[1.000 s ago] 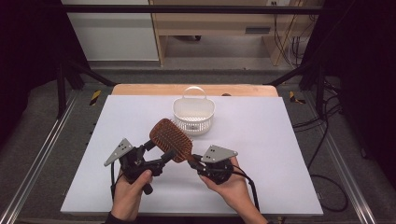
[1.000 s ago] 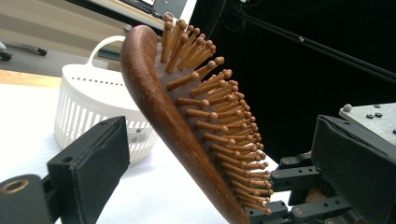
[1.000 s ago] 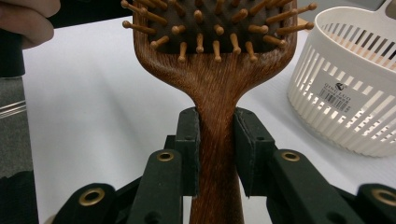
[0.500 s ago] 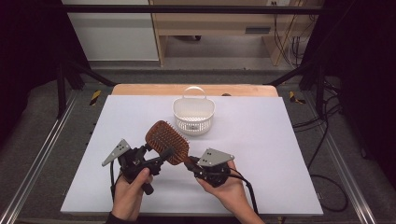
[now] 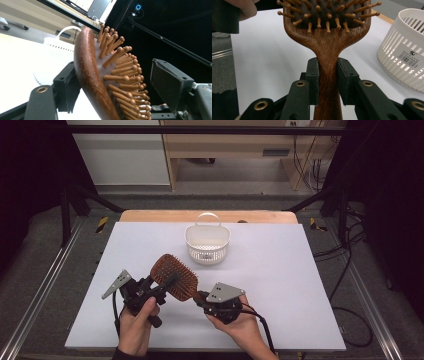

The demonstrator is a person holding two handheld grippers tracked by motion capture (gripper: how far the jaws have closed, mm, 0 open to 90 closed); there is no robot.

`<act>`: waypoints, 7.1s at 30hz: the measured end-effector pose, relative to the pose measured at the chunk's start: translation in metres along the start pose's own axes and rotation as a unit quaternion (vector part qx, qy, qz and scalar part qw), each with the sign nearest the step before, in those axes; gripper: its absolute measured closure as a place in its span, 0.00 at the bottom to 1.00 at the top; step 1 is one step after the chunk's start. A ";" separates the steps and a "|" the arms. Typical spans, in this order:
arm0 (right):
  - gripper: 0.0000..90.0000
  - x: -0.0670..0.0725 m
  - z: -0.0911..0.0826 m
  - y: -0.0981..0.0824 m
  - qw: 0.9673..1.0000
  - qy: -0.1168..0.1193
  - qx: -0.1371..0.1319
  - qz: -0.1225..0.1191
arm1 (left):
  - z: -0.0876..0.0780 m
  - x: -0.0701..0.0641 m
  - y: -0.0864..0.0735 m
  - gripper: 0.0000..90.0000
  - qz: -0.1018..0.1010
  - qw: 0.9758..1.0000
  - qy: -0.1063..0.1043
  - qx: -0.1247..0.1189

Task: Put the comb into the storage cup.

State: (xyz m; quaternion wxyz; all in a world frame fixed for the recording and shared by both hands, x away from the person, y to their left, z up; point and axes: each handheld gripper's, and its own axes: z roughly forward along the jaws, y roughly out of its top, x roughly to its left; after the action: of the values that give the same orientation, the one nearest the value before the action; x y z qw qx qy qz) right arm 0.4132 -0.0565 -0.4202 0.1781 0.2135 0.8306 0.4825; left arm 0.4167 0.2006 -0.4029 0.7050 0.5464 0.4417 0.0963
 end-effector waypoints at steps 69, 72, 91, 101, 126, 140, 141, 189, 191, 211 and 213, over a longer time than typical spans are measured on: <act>0.11 -0.084 -0.070 -0.050 0.989 -0.065 -0.046 0.121 | -0.007 -0.004 0.052 0.57 0.022 0.997 0.062 -0.040; 0.09 -0.090 -0.084 -0.062 0.987 -0.080 -0.050 0.128 | 0.006 -0.015 0.060 0.56 0.051 0.997 0.057 -0.030; 0.07 -0.109 -0.093 -0.091 0.973 -0.156 -0.093 0.143 | 0.089 -0.049 0.109 0.56 0.066 0.997 0.041 -0.016; 0.06 -0.111 -0.094 -0.093 0.969 -0.162 -0.097 0.157 | 0.116 -0.043 0.119 0.56 0.075 0.995 0.057 -0.019; 0.04 -0.107 -0.085 -0.090 0.971 -0.156 -0.087 0.157 | 0.156 -0.029 0.130 0.56 0.084 0.992 0.085 -0.040; 0.04 -0.104 -0.082 -0.088 0.974 -0.144 -0.087 0.149 | 0.178 -0.030 0.129 0.56 0.095 0.991 0.086 -0.043; 0.04 -0.104 -0.082 -0.087 0.974 -0.144 -0.088 0.149 | 0.180 -0.030 0.129 0.56 0.097 0.991 0.087 -0.042; 0.04 -0.104 -0.083 -0.087 0.973 -0.144 -0.095 0.153 | 0.195 -0.007 0.125 0.56 0.114 0.985 0.121 -0.047; 0.04 -0.104 -0.083 -0.087 0.973 -0.144 -0.095 0.153 | 0.195 -0.007 0.125 0.56 0.113 0.985 0.121 -0.048; 0.04 -0.104 -0.083 -0.087 0.973 -0.142 -0.096 0.156 | 0.196 -0.002 0.122 0.56 0.118 0.984 0.128 -0.045; 0.04 -0.104 -0.083 -0.087 0.973 -0.142 -0.097 0.156 | 0.198 -0.002 0.121 0.56 0.118 0.984 0.129 -0.043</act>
State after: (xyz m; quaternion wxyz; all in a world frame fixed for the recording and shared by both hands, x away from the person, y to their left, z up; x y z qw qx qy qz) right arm 0.4438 -0.2101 -0.4484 0.2368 0.3888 0.7027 0.5468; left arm 0.6013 0.1104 -0.2960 0.6488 0.5466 0.4568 0.2675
